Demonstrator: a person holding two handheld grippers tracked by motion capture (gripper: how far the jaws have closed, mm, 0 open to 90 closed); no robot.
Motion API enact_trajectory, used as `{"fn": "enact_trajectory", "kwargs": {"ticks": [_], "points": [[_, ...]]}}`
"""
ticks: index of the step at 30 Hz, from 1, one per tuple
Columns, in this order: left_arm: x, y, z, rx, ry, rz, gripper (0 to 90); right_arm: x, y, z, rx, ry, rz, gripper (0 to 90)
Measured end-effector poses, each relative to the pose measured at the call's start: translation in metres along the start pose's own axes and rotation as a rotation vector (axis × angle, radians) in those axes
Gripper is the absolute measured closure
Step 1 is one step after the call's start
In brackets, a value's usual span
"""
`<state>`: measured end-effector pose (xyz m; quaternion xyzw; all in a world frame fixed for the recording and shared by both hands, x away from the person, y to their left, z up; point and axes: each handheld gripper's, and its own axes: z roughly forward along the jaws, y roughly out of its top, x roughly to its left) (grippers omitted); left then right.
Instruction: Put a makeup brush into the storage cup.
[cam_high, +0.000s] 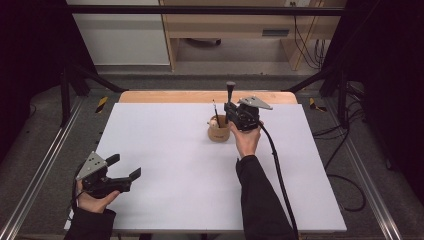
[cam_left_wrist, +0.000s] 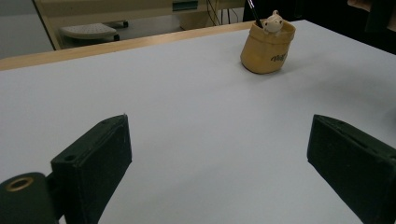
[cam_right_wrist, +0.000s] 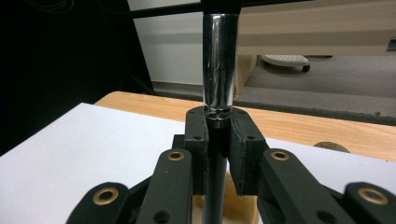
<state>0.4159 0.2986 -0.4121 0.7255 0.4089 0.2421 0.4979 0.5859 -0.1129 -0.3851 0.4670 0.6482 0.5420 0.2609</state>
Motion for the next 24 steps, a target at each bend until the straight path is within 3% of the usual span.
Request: {"fn": "enact_trajectory", "kwargs": {"ticks": [7,24], "points": [[0.001,0.0,-0.001,-0.003,-0.002,-0.004,6.0,0.002,-0.005,0.011,0.008,-0.014,-0.019,79.3],[0.001,0.0,-0.001,-0.002,0.001,0.006,5.9,0.003,-0.02,0.028,0.051,-0.034,-0.007,79.3]]}}
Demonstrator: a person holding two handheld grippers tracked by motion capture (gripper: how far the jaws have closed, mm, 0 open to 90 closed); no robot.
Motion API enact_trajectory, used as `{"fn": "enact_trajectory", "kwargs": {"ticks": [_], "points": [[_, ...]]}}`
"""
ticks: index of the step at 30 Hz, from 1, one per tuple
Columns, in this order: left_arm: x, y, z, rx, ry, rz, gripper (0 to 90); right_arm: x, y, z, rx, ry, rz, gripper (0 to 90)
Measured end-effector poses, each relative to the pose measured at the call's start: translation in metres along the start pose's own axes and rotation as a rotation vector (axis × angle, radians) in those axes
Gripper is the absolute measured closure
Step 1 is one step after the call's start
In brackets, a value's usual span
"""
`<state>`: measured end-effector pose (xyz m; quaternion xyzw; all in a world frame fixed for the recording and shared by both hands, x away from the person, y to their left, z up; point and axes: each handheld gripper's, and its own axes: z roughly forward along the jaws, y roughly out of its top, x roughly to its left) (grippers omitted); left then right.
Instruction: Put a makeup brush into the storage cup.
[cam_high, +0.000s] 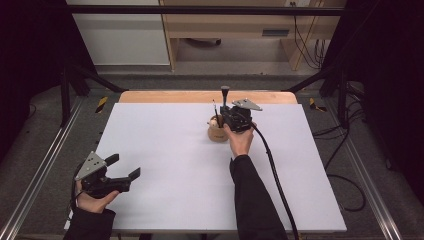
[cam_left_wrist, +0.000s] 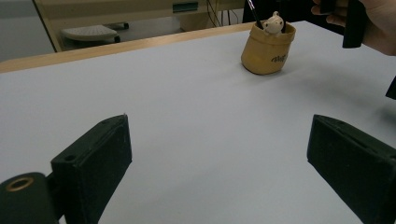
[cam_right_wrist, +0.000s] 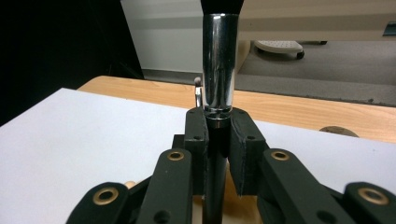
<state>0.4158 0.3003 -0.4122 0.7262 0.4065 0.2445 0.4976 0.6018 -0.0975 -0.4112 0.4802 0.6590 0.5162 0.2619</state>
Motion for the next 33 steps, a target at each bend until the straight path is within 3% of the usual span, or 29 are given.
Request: {"fn": "enact_trajectory", "kwargs": {"ticks": [15,23,33], "points": [[0.004,-0.001,-0.003,-0.008,0.003,-0.01,6.1,0.003,-0.008,0.007,0.037,-0.012,-0.001,79.1],[0.005,-0.001,-0.004,-0.011,0.002,-0.016,6.4,0.004,-0.012,0.008,0.092,-0.024,0.0,78.5],[0.006,-0.001,-0.004,-0.013,0.002,-0.02,6.4,-0.001,-0.01,-0.012,0.104,-0.015,0.001,70.0]]}}
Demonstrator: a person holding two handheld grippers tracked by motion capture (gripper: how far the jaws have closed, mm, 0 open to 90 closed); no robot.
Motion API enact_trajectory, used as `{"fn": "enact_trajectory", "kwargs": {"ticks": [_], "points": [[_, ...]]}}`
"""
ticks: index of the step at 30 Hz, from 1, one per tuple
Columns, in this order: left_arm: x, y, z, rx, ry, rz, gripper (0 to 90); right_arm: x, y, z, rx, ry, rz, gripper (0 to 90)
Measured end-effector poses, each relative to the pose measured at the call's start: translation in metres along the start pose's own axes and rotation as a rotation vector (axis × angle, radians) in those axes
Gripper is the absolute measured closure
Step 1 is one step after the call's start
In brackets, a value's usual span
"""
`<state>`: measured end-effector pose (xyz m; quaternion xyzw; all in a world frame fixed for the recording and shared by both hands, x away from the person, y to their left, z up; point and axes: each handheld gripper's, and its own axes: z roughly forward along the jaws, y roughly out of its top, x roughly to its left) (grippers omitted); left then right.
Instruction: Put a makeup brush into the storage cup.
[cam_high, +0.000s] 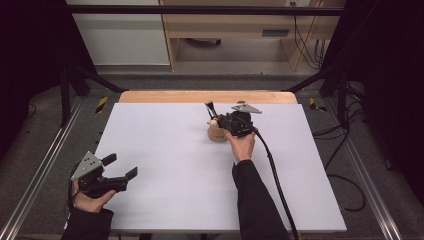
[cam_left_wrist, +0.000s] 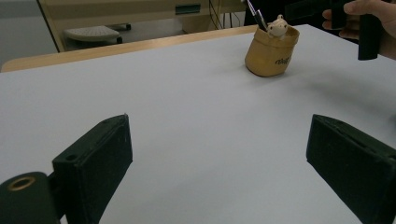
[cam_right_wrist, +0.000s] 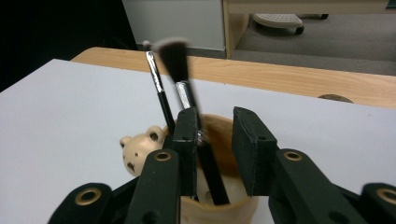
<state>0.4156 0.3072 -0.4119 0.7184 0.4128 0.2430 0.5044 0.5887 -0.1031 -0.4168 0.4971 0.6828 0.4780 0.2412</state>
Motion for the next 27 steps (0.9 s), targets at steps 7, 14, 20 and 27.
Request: {"fn": "enact_trajectory", "kwargs": {"ticks": [7,14,20,27], "points": [[-0.001,-0.001,0.002,0.012,-0.003,0.004,6.3,-0.007,0.002,-0.029,-0.031,0.03,-0.024,61.3],[-0.003,-0.001,0.004,0.012,-0.006,0.006,6.3,-0.005,0.005,-0.058,-0.061,0.094,-0.055,42.3],[-0.003,-0.001,0.004,0.019,-0.006,0.008,6.1,-0.005,0.002,-0.081,-0.083,0.127,-0.051,25.9],[-0.004,-0.001,0.005,0.02,-0.004,0.005,6.0,-0.01,-0.007,-0.103,-0.078,0.154,-0.069,17.2]]}}
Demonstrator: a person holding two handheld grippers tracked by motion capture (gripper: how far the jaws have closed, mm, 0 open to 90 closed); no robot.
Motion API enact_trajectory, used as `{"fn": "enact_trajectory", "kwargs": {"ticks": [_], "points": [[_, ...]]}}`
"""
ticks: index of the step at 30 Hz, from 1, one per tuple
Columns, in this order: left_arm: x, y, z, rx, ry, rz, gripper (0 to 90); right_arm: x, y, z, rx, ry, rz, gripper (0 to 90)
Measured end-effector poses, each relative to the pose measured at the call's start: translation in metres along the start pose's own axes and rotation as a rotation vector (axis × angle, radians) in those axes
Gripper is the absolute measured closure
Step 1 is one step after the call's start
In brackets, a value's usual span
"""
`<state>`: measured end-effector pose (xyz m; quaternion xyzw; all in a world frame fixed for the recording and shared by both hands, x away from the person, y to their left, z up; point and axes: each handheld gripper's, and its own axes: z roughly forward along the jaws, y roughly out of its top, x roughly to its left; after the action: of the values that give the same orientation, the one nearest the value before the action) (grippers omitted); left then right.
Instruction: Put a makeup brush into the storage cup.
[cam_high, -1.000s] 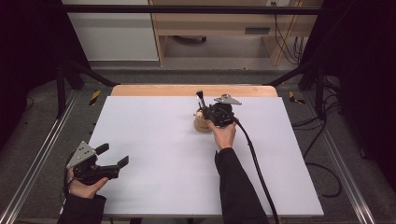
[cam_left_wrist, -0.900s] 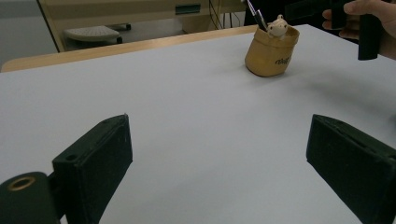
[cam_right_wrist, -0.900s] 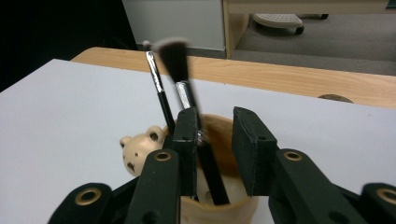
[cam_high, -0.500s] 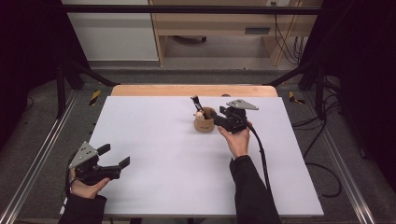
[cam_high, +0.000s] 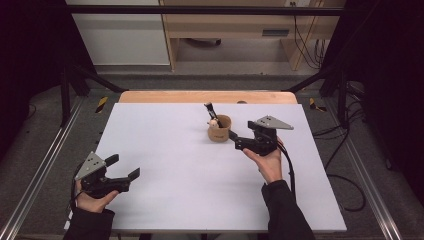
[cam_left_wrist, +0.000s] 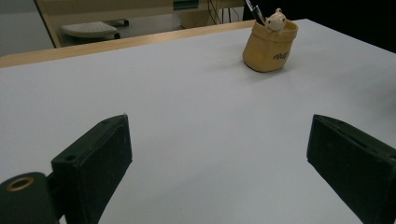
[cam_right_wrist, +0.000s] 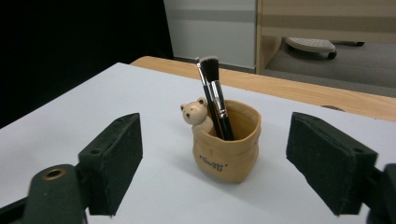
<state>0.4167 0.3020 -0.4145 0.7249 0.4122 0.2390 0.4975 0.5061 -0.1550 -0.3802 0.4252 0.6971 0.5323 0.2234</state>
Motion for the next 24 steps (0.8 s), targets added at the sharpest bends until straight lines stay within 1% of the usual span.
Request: {"fn": "enact_trajectory", "kwargs": {"ticks": [3,6,11,16,21,24], "points": [[0.0,0.0,0.001,0.002,0.0,-0.002,6.0,-0.001,-0.003,-0.011,-0.011,0.016,-0.003,14.8],[0.0,-0.001,0.002,0.005,-0.002,-0.003,5.9,-0.002,-0.007,-0.021,-0.01,0.027,-0.009,12.3],[-0.001,-0.001,0.002,0.008,-0.002,-0.003,5.8,-0.002,-0.014,-0.033,-0.021,0.044,-0.018,8.1],[-0.001,-0.001,0.002,0.007,-0.001,-0.006,5.8,-0.003,-0.021,-0.045,-0.034,0.042,-0.023,4.4],[-0.001,-0.001,0.003,0.009,-0.002,-0.004,5.6,-0.004,-0.029,-0.059,-0.051,0.033,-0.039,2.9],[-0.002,-0.001,0.002,0.01,-0.002,-0.003,5.6,-0.005,-0.034,-0.068,-0.063,0.039,-0.034,2.6]]}}
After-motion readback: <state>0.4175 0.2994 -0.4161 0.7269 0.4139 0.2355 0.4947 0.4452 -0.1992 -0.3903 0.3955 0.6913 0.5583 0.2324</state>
